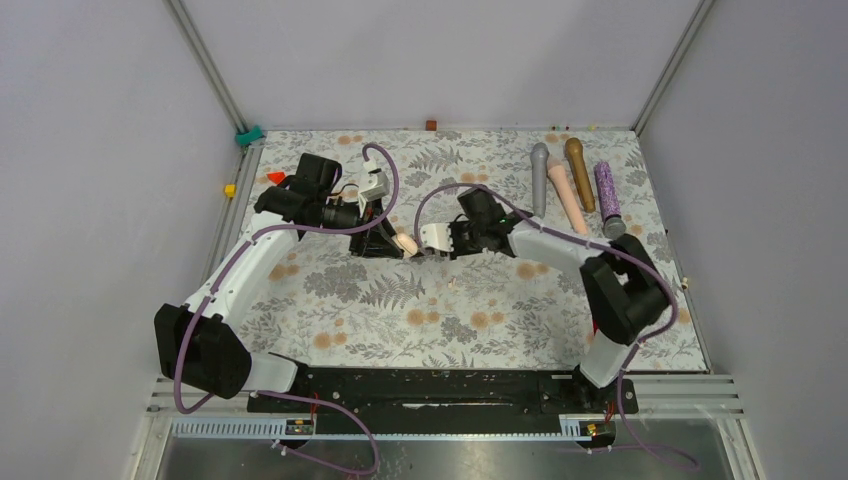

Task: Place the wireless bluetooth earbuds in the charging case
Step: Pick up the earbud from the center of the board, then place the earbud at the center of the board.

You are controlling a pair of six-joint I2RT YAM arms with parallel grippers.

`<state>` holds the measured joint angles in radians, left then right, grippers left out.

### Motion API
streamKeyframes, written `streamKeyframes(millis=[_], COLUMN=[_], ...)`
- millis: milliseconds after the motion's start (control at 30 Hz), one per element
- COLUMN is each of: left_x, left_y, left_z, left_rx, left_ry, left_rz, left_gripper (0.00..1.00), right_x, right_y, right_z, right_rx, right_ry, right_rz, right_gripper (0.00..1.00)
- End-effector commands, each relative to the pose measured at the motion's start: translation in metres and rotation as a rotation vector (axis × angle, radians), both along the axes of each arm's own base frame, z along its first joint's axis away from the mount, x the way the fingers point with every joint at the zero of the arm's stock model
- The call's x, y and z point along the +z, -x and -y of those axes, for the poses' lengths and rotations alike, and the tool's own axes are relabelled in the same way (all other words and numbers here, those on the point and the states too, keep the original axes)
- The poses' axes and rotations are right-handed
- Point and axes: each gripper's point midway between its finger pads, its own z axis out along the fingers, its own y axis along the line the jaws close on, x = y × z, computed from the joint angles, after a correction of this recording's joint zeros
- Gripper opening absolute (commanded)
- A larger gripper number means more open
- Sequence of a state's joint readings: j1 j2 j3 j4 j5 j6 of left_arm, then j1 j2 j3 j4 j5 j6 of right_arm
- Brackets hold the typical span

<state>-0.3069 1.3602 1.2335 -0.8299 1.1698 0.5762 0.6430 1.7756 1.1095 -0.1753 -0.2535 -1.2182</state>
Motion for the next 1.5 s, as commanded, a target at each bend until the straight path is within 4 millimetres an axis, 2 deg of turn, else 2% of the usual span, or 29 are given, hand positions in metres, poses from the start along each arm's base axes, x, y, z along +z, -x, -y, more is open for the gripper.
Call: streamKeyframes(millis=[0, 133, 233, 300, 367, 433, 533, 700, 867, 1133, 1267, 1367, 1467], left_x=[0.018, 0.017, 0.015, 0.014, 0.013, 0.012, 0.011, 0.003, -0.011, -0.022, -0.029, -0.029, -0.020], left_y=[0.003, 0.003, 0.003, 0.002, 0.002, 0.002, 0.002, 0.001, -0.011, -0.024, -0.029, -0.032, -0.035], left_z=[0.003, 0.004, 0.005, 0.005, 0.006, 0.007, 0.007, 0.010, 0.023, 0.033, 0.036, 0.040, 0.044], left_rx=[-0.036, -0.042, -0.046, -0.046, -0.047, -0.047, -0.045, -0.051, -0.025, -0.011, -0.010, 0.001, 0.008], left_ry=[0.060, 0.065, 0.066, 0.064, 0.061, 0.058, 0.052, 0.039, 0.032, 0.053, 0.065, 0.083, 0.140], left_rz=[0.050, 0.035, 0.026, 0.018, 0.013, 0.010, 0.010, -0.003, 0.003, -0.009, 0.014, 0.060, 0.109], left_gripper=[0.00, 0.00, 0.00, 0.00, 0.00, 0.00, 0.00, 0.00, 0.00, 0.00, 0.00, 0.00, 0.00], right_x=[0.074, 0.113, 0.135, 0.145, 0.145, 0.134, 0.104, 0.048, 0.013, -0.008, -0.013, -0.002, 0.026], right_y=[0.016, 0.027, 0.036, 0.045, 0.049, 0.047, 0.048, 0.072, 0.077, 0.077, 0.081, 0.085, 0.089], right_z=[-0.008, -0.002, 0.001, 0.001, 0.002, 0.005, 0.018, 0.052, 0.083, 0.093, 0.094, 0.091, 0.083], right_rx=[-0.047, -0.089, -0.103, -0.104, -0.104, -0.137, -0.183, -0.271, -0.323, -0.361, -0.372, -0.361, -0.339], right_ry=[-0.225, -0.384, -0.477, -0.517, -0.528, -0.511, -0.425, -0.230, -0.085, -0.002, 0.008, -0.014, -0.075], right_rz=[-0.091, -0.191, -0.252, -0.289, -0.296, -0.298, -0.317, -0.401, -0.366, -0.376, -0.403, -0.413, -0.417], right_gripper=[0.27, 0.27, 0.27, 0.26, 0.26, 0.25, 0.25, 0.25, 0.25, 0.28, 0.37, 0.48, 0.59])
